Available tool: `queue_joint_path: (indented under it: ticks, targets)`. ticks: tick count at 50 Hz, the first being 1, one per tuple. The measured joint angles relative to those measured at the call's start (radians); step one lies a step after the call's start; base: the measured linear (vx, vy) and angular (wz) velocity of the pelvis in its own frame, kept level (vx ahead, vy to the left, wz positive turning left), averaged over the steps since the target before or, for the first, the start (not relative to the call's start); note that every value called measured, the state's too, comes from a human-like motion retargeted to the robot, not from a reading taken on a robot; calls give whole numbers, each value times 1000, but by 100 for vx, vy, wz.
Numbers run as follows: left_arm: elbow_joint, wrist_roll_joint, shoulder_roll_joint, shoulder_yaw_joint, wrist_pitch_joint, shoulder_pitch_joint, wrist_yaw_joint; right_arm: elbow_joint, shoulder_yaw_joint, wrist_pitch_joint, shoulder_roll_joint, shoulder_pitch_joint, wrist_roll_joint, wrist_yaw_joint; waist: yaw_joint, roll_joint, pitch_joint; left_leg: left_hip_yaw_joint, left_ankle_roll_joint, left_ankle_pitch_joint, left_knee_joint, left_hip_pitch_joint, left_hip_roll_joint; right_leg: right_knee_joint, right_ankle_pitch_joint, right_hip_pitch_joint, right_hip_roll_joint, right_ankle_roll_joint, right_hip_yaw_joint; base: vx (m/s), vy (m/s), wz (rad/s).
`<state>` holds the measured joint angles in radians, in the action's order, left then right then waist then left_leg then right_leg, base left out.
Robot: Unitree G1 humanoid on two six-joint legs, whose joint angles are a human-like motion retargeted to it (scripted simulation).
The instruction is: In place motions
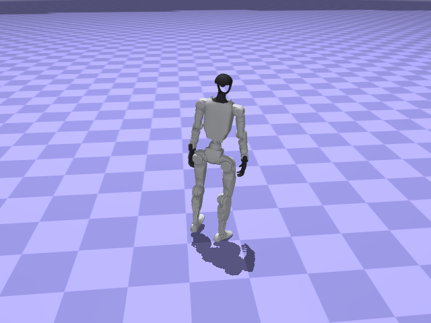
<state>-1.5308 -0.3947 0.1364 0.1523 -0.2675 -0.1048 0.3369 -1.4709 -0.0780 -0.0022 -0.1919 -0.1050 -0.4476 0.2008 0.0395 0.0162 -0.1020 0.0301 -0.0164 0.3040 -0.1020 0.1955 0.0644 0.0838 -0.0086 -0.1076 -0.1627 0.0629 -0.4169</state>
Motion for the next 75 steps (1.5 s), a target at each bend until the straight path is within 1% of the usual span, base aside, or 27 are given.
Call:
queue_joint_path:
  ticks: [3,5,8,10,12,14,15,17,18,20,22,25,28,33,35,37,40,43,48,51,54,59,62,65,68,72,75]
  targets:
    - [-6,32,28,-40,12,-38,21,35,4,-37,9,-21,68,-25,-16,5,6,-7,-4,4,-22,50,-17,82,32,-88,-10,10,52,-23,20,-40]
    - [12,57,51,-50,13,-62,20,52,35,-43,10,-61,69,-55,-18,9,7,-44,-1,10,-37,91,-30,139,72,-170,2,13,143,-34,20,-82]
    - [44,77,89,-55,12,-114,-5,81,97,-55,5,-131,36,-91,14,-1,57,-56,-2,4,-66,133,-49,172,113,-232,31,30,282,-40,16,-44]
    - [58,76,116,-64,8,-174,-19,106,125,-68,-2,-177,21,-106,54,-14,108,-33,-4,-3,-89,161,-55,167,99,-242,21,23,287,-38,15,55]
    - [77,57,133,-75,3,-246,-30,139,132,-79,-11,-207,24,-126,67,-16,160,-24,-9,-4,-116,191,-57,134,74,-226,-34,-20,123,-33,5,73]
    - [108,48,140,-117,9,-322,-33,178,114,-92,-26,-228,41,-152,36,-5,210,-28,-13,-5,-164,239,-49,103,71,-218,-85,-37,-21,-19,2,61]
    - [128,44,142,-146,13,-366,-31,200,97,-99,-39,-241,55,-165,12,2,236,-29,-16,-2,-203,277,-42,91,83,-223,-109,-35,-85,-13,2,53]
    - [166,27,136,-200,15,-462,-50,244,70,-115,-76,-272,92,-191,-55,16,293,-45,-22,-1,-275,355,-31,98,107,-259,-145,5,-148,-25,1,18]
    - [182,22,131,-223,9,-520,-72,265,58,-121,-101,-299,110,-203,-99,16,333,-61,-22,-1,-305,388,-38,149,85,-311,-137,-11,-97,-41,1,-11]
    - [211,16,116,-233,0,-630,-146,300,58,-127,-154,-379,137,-219,-134,-3,402,-61,-14,16,-381,488,-45,264,56,-443,-113,-5,32,-40,2,2]
    - [239,47,117,-235,15,-716,-223,333,78,-131,-201,-477,127,-220,-152,-12,423,-86,-19,67,-512,657,-78,365,35,-607,-109,24,97,-37,1,-43]
    - [279,114,161,-255,47,-800,-279,366,132,-145,-248,-623,77,-199,-168,-5,413,-136,-21,117,-730,916,-156,565,-34,-878,-83,-3,137,-41,1,-85]
    - [279,117,196,-280,59,-886,-290,386,163,-146,-275,-737,30,-176,-171,-22,421,-99,-15,156,-968,1141,-179,796,-113,-1102,-31,6,218,-22,1,-44]
    - [291,91,211,-288,52,-990,-345,445,219,-185,-324,-849,71,-182,-188,-6,529,-99,23,242,-1320,1334,-193,1180,-240,-1328,4,-12,272,2,-6,-35]
    - [306,108,221,-290,65,-1002,-356,465,253,-207,-347,-882,86,-173,-189,1,586,-114,45,287,-1457,1365,-210,1345,-301,-1389,21,-28,294,2,5,-47]
    - [319,116,223,-294,75,-978,-361,484,291,-231,-366,-874,97,-165,-189,21,617,-139,69,330,-1582,1375,-225,1499,-359,-1432,43,-44,319,11,1,-36]
    - [311,115,223,-295,74,-924,-370,493,344,-272,-382,-841,73,-161,-193,40,622,-159,112,398,-1763,1375,-256,1706,-445,-1462,64,-74,329,15,-1,-38]
    - [306,127,229,-295,86,-856,-382,494,405,-308,-406,-807,-12,-186,-199,33,622,-148,156,459,-1928,1375,-288,1868,-511,-1462,77,-116,303,24,4,-45]
    - [300,125,224,-264,90,-796,-369,461,408,-313,-396,-766,-109,-245,-204,17,622,-135,213,501,-2058,1375,-319,1990,-557,-1462,57,-181,259,19,4,-18]
    - [289,125,225,-228,94,-815,-363,423,355,-319,-364,-783,-78,-223,-202,16,622,-133,212,476,-1997,1375,-313,1929,-532,-1462,68,-165,266,3,1,0]
    - [275,109,253,-213,102,-868,-308,391,311,-324,-364,-832,-28,-172,-202,17,614,-128,182,416,-1843,1375,-304,1771,-473,-1456,81,-122,280,-5,0,6]
    - [244,-14,287,-207,80,-845,-141,356,263,-296,-384,-796,-100,-135,-182,-18,514,-68,81,309,-1499,1291,-271,1370,-354,-1314,94,-43,279,0,1,15]
    - [240,-63,295,-234,70,-724,-61,314,231,-280,-360,-681,-170,-145,-171,-36,504,-58,26,259,-1265,1093,-259,1112,-283,-1108,103,-10,288,16,1,7]
    - [219,-68,260,-250,58,-588,-72,231,181,-241,-309,-553,-168,-132,-153,-56,492,-50,-19,174,-996,882,-240,826,-191,-886,89,5,278,19,0,29]
    - [181,-65,195,-233,47,-453,-77,125,105,-168,-242,-416,-103,-117,-128,-58,465,-64,-35,53,-691,670,-194,532,-85,-671,49,4,240,17,-1,57]
    - [106,-3,79,-188,44,-265,-73,-34,16,-56,-159,-228,13,-126,-109,-32,408,-75,-54,-104,-314,406,-123,227,30,-433,-7,5,187,24,-4,54]
    - [50,51,19,-141,71,-113,-55,-154,-24,-48,-109,-88,70,-121,-98,-27,367,-88,-71,-179,-91,204,-103,74,82,-266,-23,13,123,44,-5,31]
